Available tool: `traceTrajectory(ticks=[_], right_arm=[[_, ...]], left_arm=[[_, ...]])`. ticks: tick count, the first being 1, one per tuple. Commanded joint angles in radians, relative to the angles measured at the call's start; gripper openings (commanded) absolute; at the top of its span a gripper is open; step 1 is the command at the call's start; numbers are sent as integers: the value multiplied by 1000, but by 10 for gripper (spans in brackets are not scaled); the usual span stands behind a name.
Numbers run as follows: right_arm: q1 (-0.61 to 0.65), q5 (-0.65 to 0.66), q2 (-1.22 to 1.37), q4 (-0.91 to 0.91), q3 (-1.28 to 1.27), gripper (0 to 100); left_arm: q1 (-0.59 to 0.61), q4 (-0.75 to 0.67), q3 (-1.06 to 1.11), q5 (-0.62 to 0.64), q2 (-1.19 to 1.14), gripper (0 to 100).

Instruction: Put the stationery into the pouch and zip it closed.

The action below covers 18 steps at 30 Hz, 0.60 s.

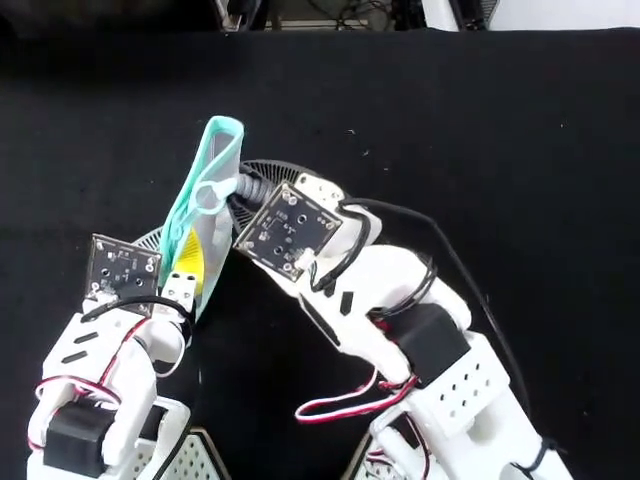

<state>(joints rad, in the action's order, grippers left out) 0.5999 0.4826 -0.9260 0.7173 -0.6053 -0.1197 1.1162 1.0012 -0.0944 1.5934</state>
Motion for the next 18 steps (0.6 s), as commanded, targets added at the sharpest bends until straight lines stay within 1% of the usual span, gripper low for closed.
traceTrajectory(ticks=[1,4,7,13,18], right_arm=[[-130,8,24,-74,8,12],[-170,2,102,-114,7,12],[-192,2,163,-144,7,12],[-247,0,188,-170,7,12],[-236,0,183,-164,7,12]], left_arm=[[-1,74,-93,-3,2,30],[-1,133,-170,-5,2,30],[-1,176,-194,-6,2,30],[5,180,-147,-49,2,30],[1,180,-136,-49,2,30]])
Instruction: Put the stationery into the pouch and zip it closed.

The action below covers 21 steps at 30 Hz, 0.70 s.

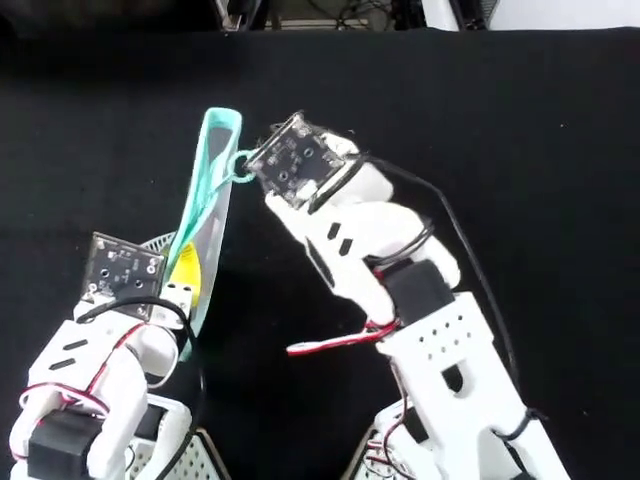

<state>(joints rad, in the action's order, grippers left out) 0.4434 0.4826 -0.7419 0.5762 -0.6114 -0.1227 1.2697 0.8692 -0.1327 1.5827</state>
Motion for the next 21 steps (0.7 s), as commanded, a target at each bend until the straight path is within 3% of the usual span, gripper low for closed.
traceTrajectory(ticks=[1,9,14,21], right_arm=[[-69,0,-1,-21,13,12],[48,8,-58,44,15,12],[51,8,-142,92,19,12],[52,8,-162,95,15,12]], left_arm=[[5,26,-4,-11,12,30],[7,-109,-15,-11,12,37],[2,-130,-15,-9,12,154],[2,-158,-13,-9,12,159]])
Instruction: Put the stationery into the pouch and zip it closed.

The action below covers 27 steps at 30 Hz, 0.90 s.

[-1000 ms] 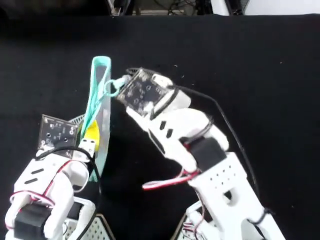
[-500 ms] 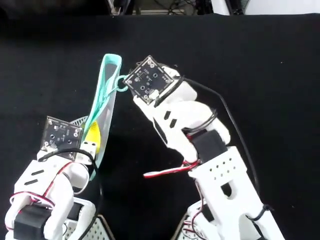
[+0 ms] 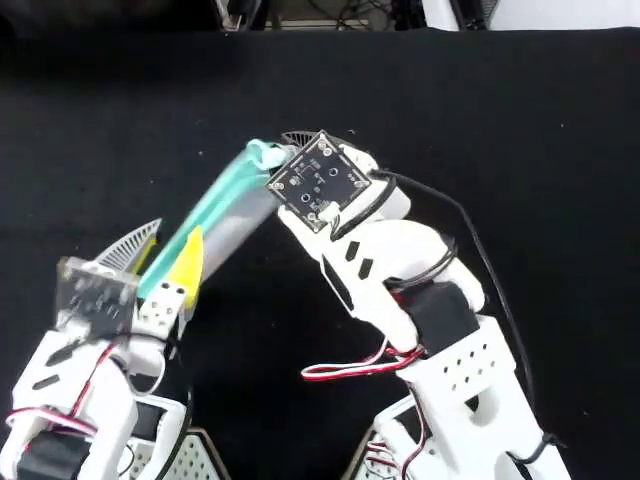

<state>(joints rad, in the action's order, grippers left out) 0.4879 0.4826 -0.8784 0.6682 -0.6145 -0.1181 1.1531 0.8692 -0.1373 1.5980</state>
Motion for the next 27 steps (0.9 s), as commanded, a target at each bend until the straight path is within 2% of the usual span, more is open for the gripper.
traceTrajectory(ticks=[1,7,10,12,14,20,24,27], right_arm=[[8,9,-25,8,18,12],[9,9,-27,14,22,12],[63,9,-25,6,33,12],[107,9,-24,14,54,12],[133,23,-24,18,93,12],[143,72,35,207,317,12],[143,74,117,338,504,12],[144,98,170,416,627,12]], left_arm=[[-2,-57,-13,-3,-3,159],[-4,-100,-10,-3,-5,159],[-4,-94,-25,-3,-3,162],[-8,-49,-64,-3,-3,162],[-62,6,-102,-3,-3,163],[-260,81,-166,2,-12,164],[-317,78,-162,68,-14,166],[-311,77,-159,72,-14,212]])
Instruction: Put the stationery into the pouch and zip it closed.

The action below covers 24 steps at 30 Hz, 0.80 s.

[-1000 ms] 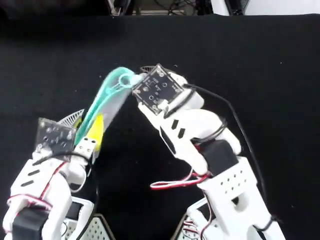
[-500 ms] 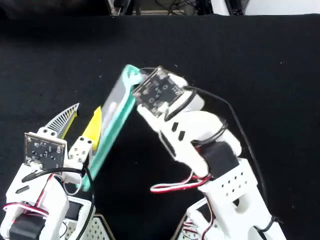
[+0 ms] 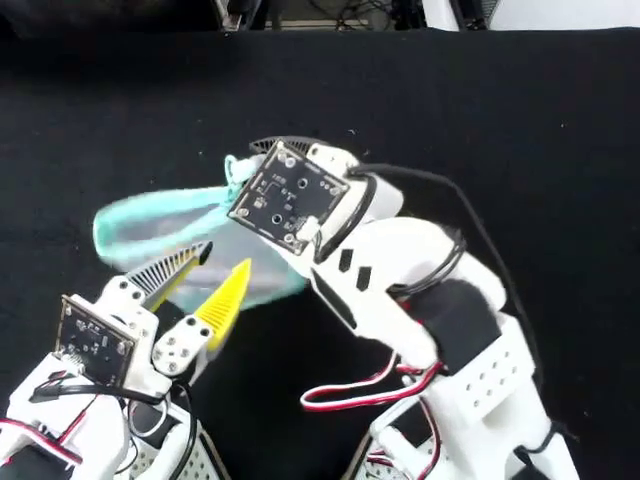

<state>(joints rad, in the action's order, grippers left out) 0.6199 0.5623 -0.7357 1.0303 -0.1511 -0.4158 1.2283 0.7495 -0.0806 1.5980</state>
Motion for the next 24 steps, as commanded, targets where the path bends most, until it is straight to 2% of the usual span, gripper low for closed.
traceTrajectory(ticks=[1,7,12,15,18,24], right_arm=[[15,18,41,78,199,12],[84,20,102,227,357,12],[83,20,116,262,397,12],[83,20,117,267,389,12],[83,20,119,262,389,12],[83,15,119,261,387,12]], left_arm=[[-7,-5,-28,14,-15,227],[65,-146,102,11,-14,234],[125,-189,133,11,-12,234],[143,-184,111,15,-5,234],[139,-121,39,18,-5,234],[41,-51,-64,86,-12,238]])
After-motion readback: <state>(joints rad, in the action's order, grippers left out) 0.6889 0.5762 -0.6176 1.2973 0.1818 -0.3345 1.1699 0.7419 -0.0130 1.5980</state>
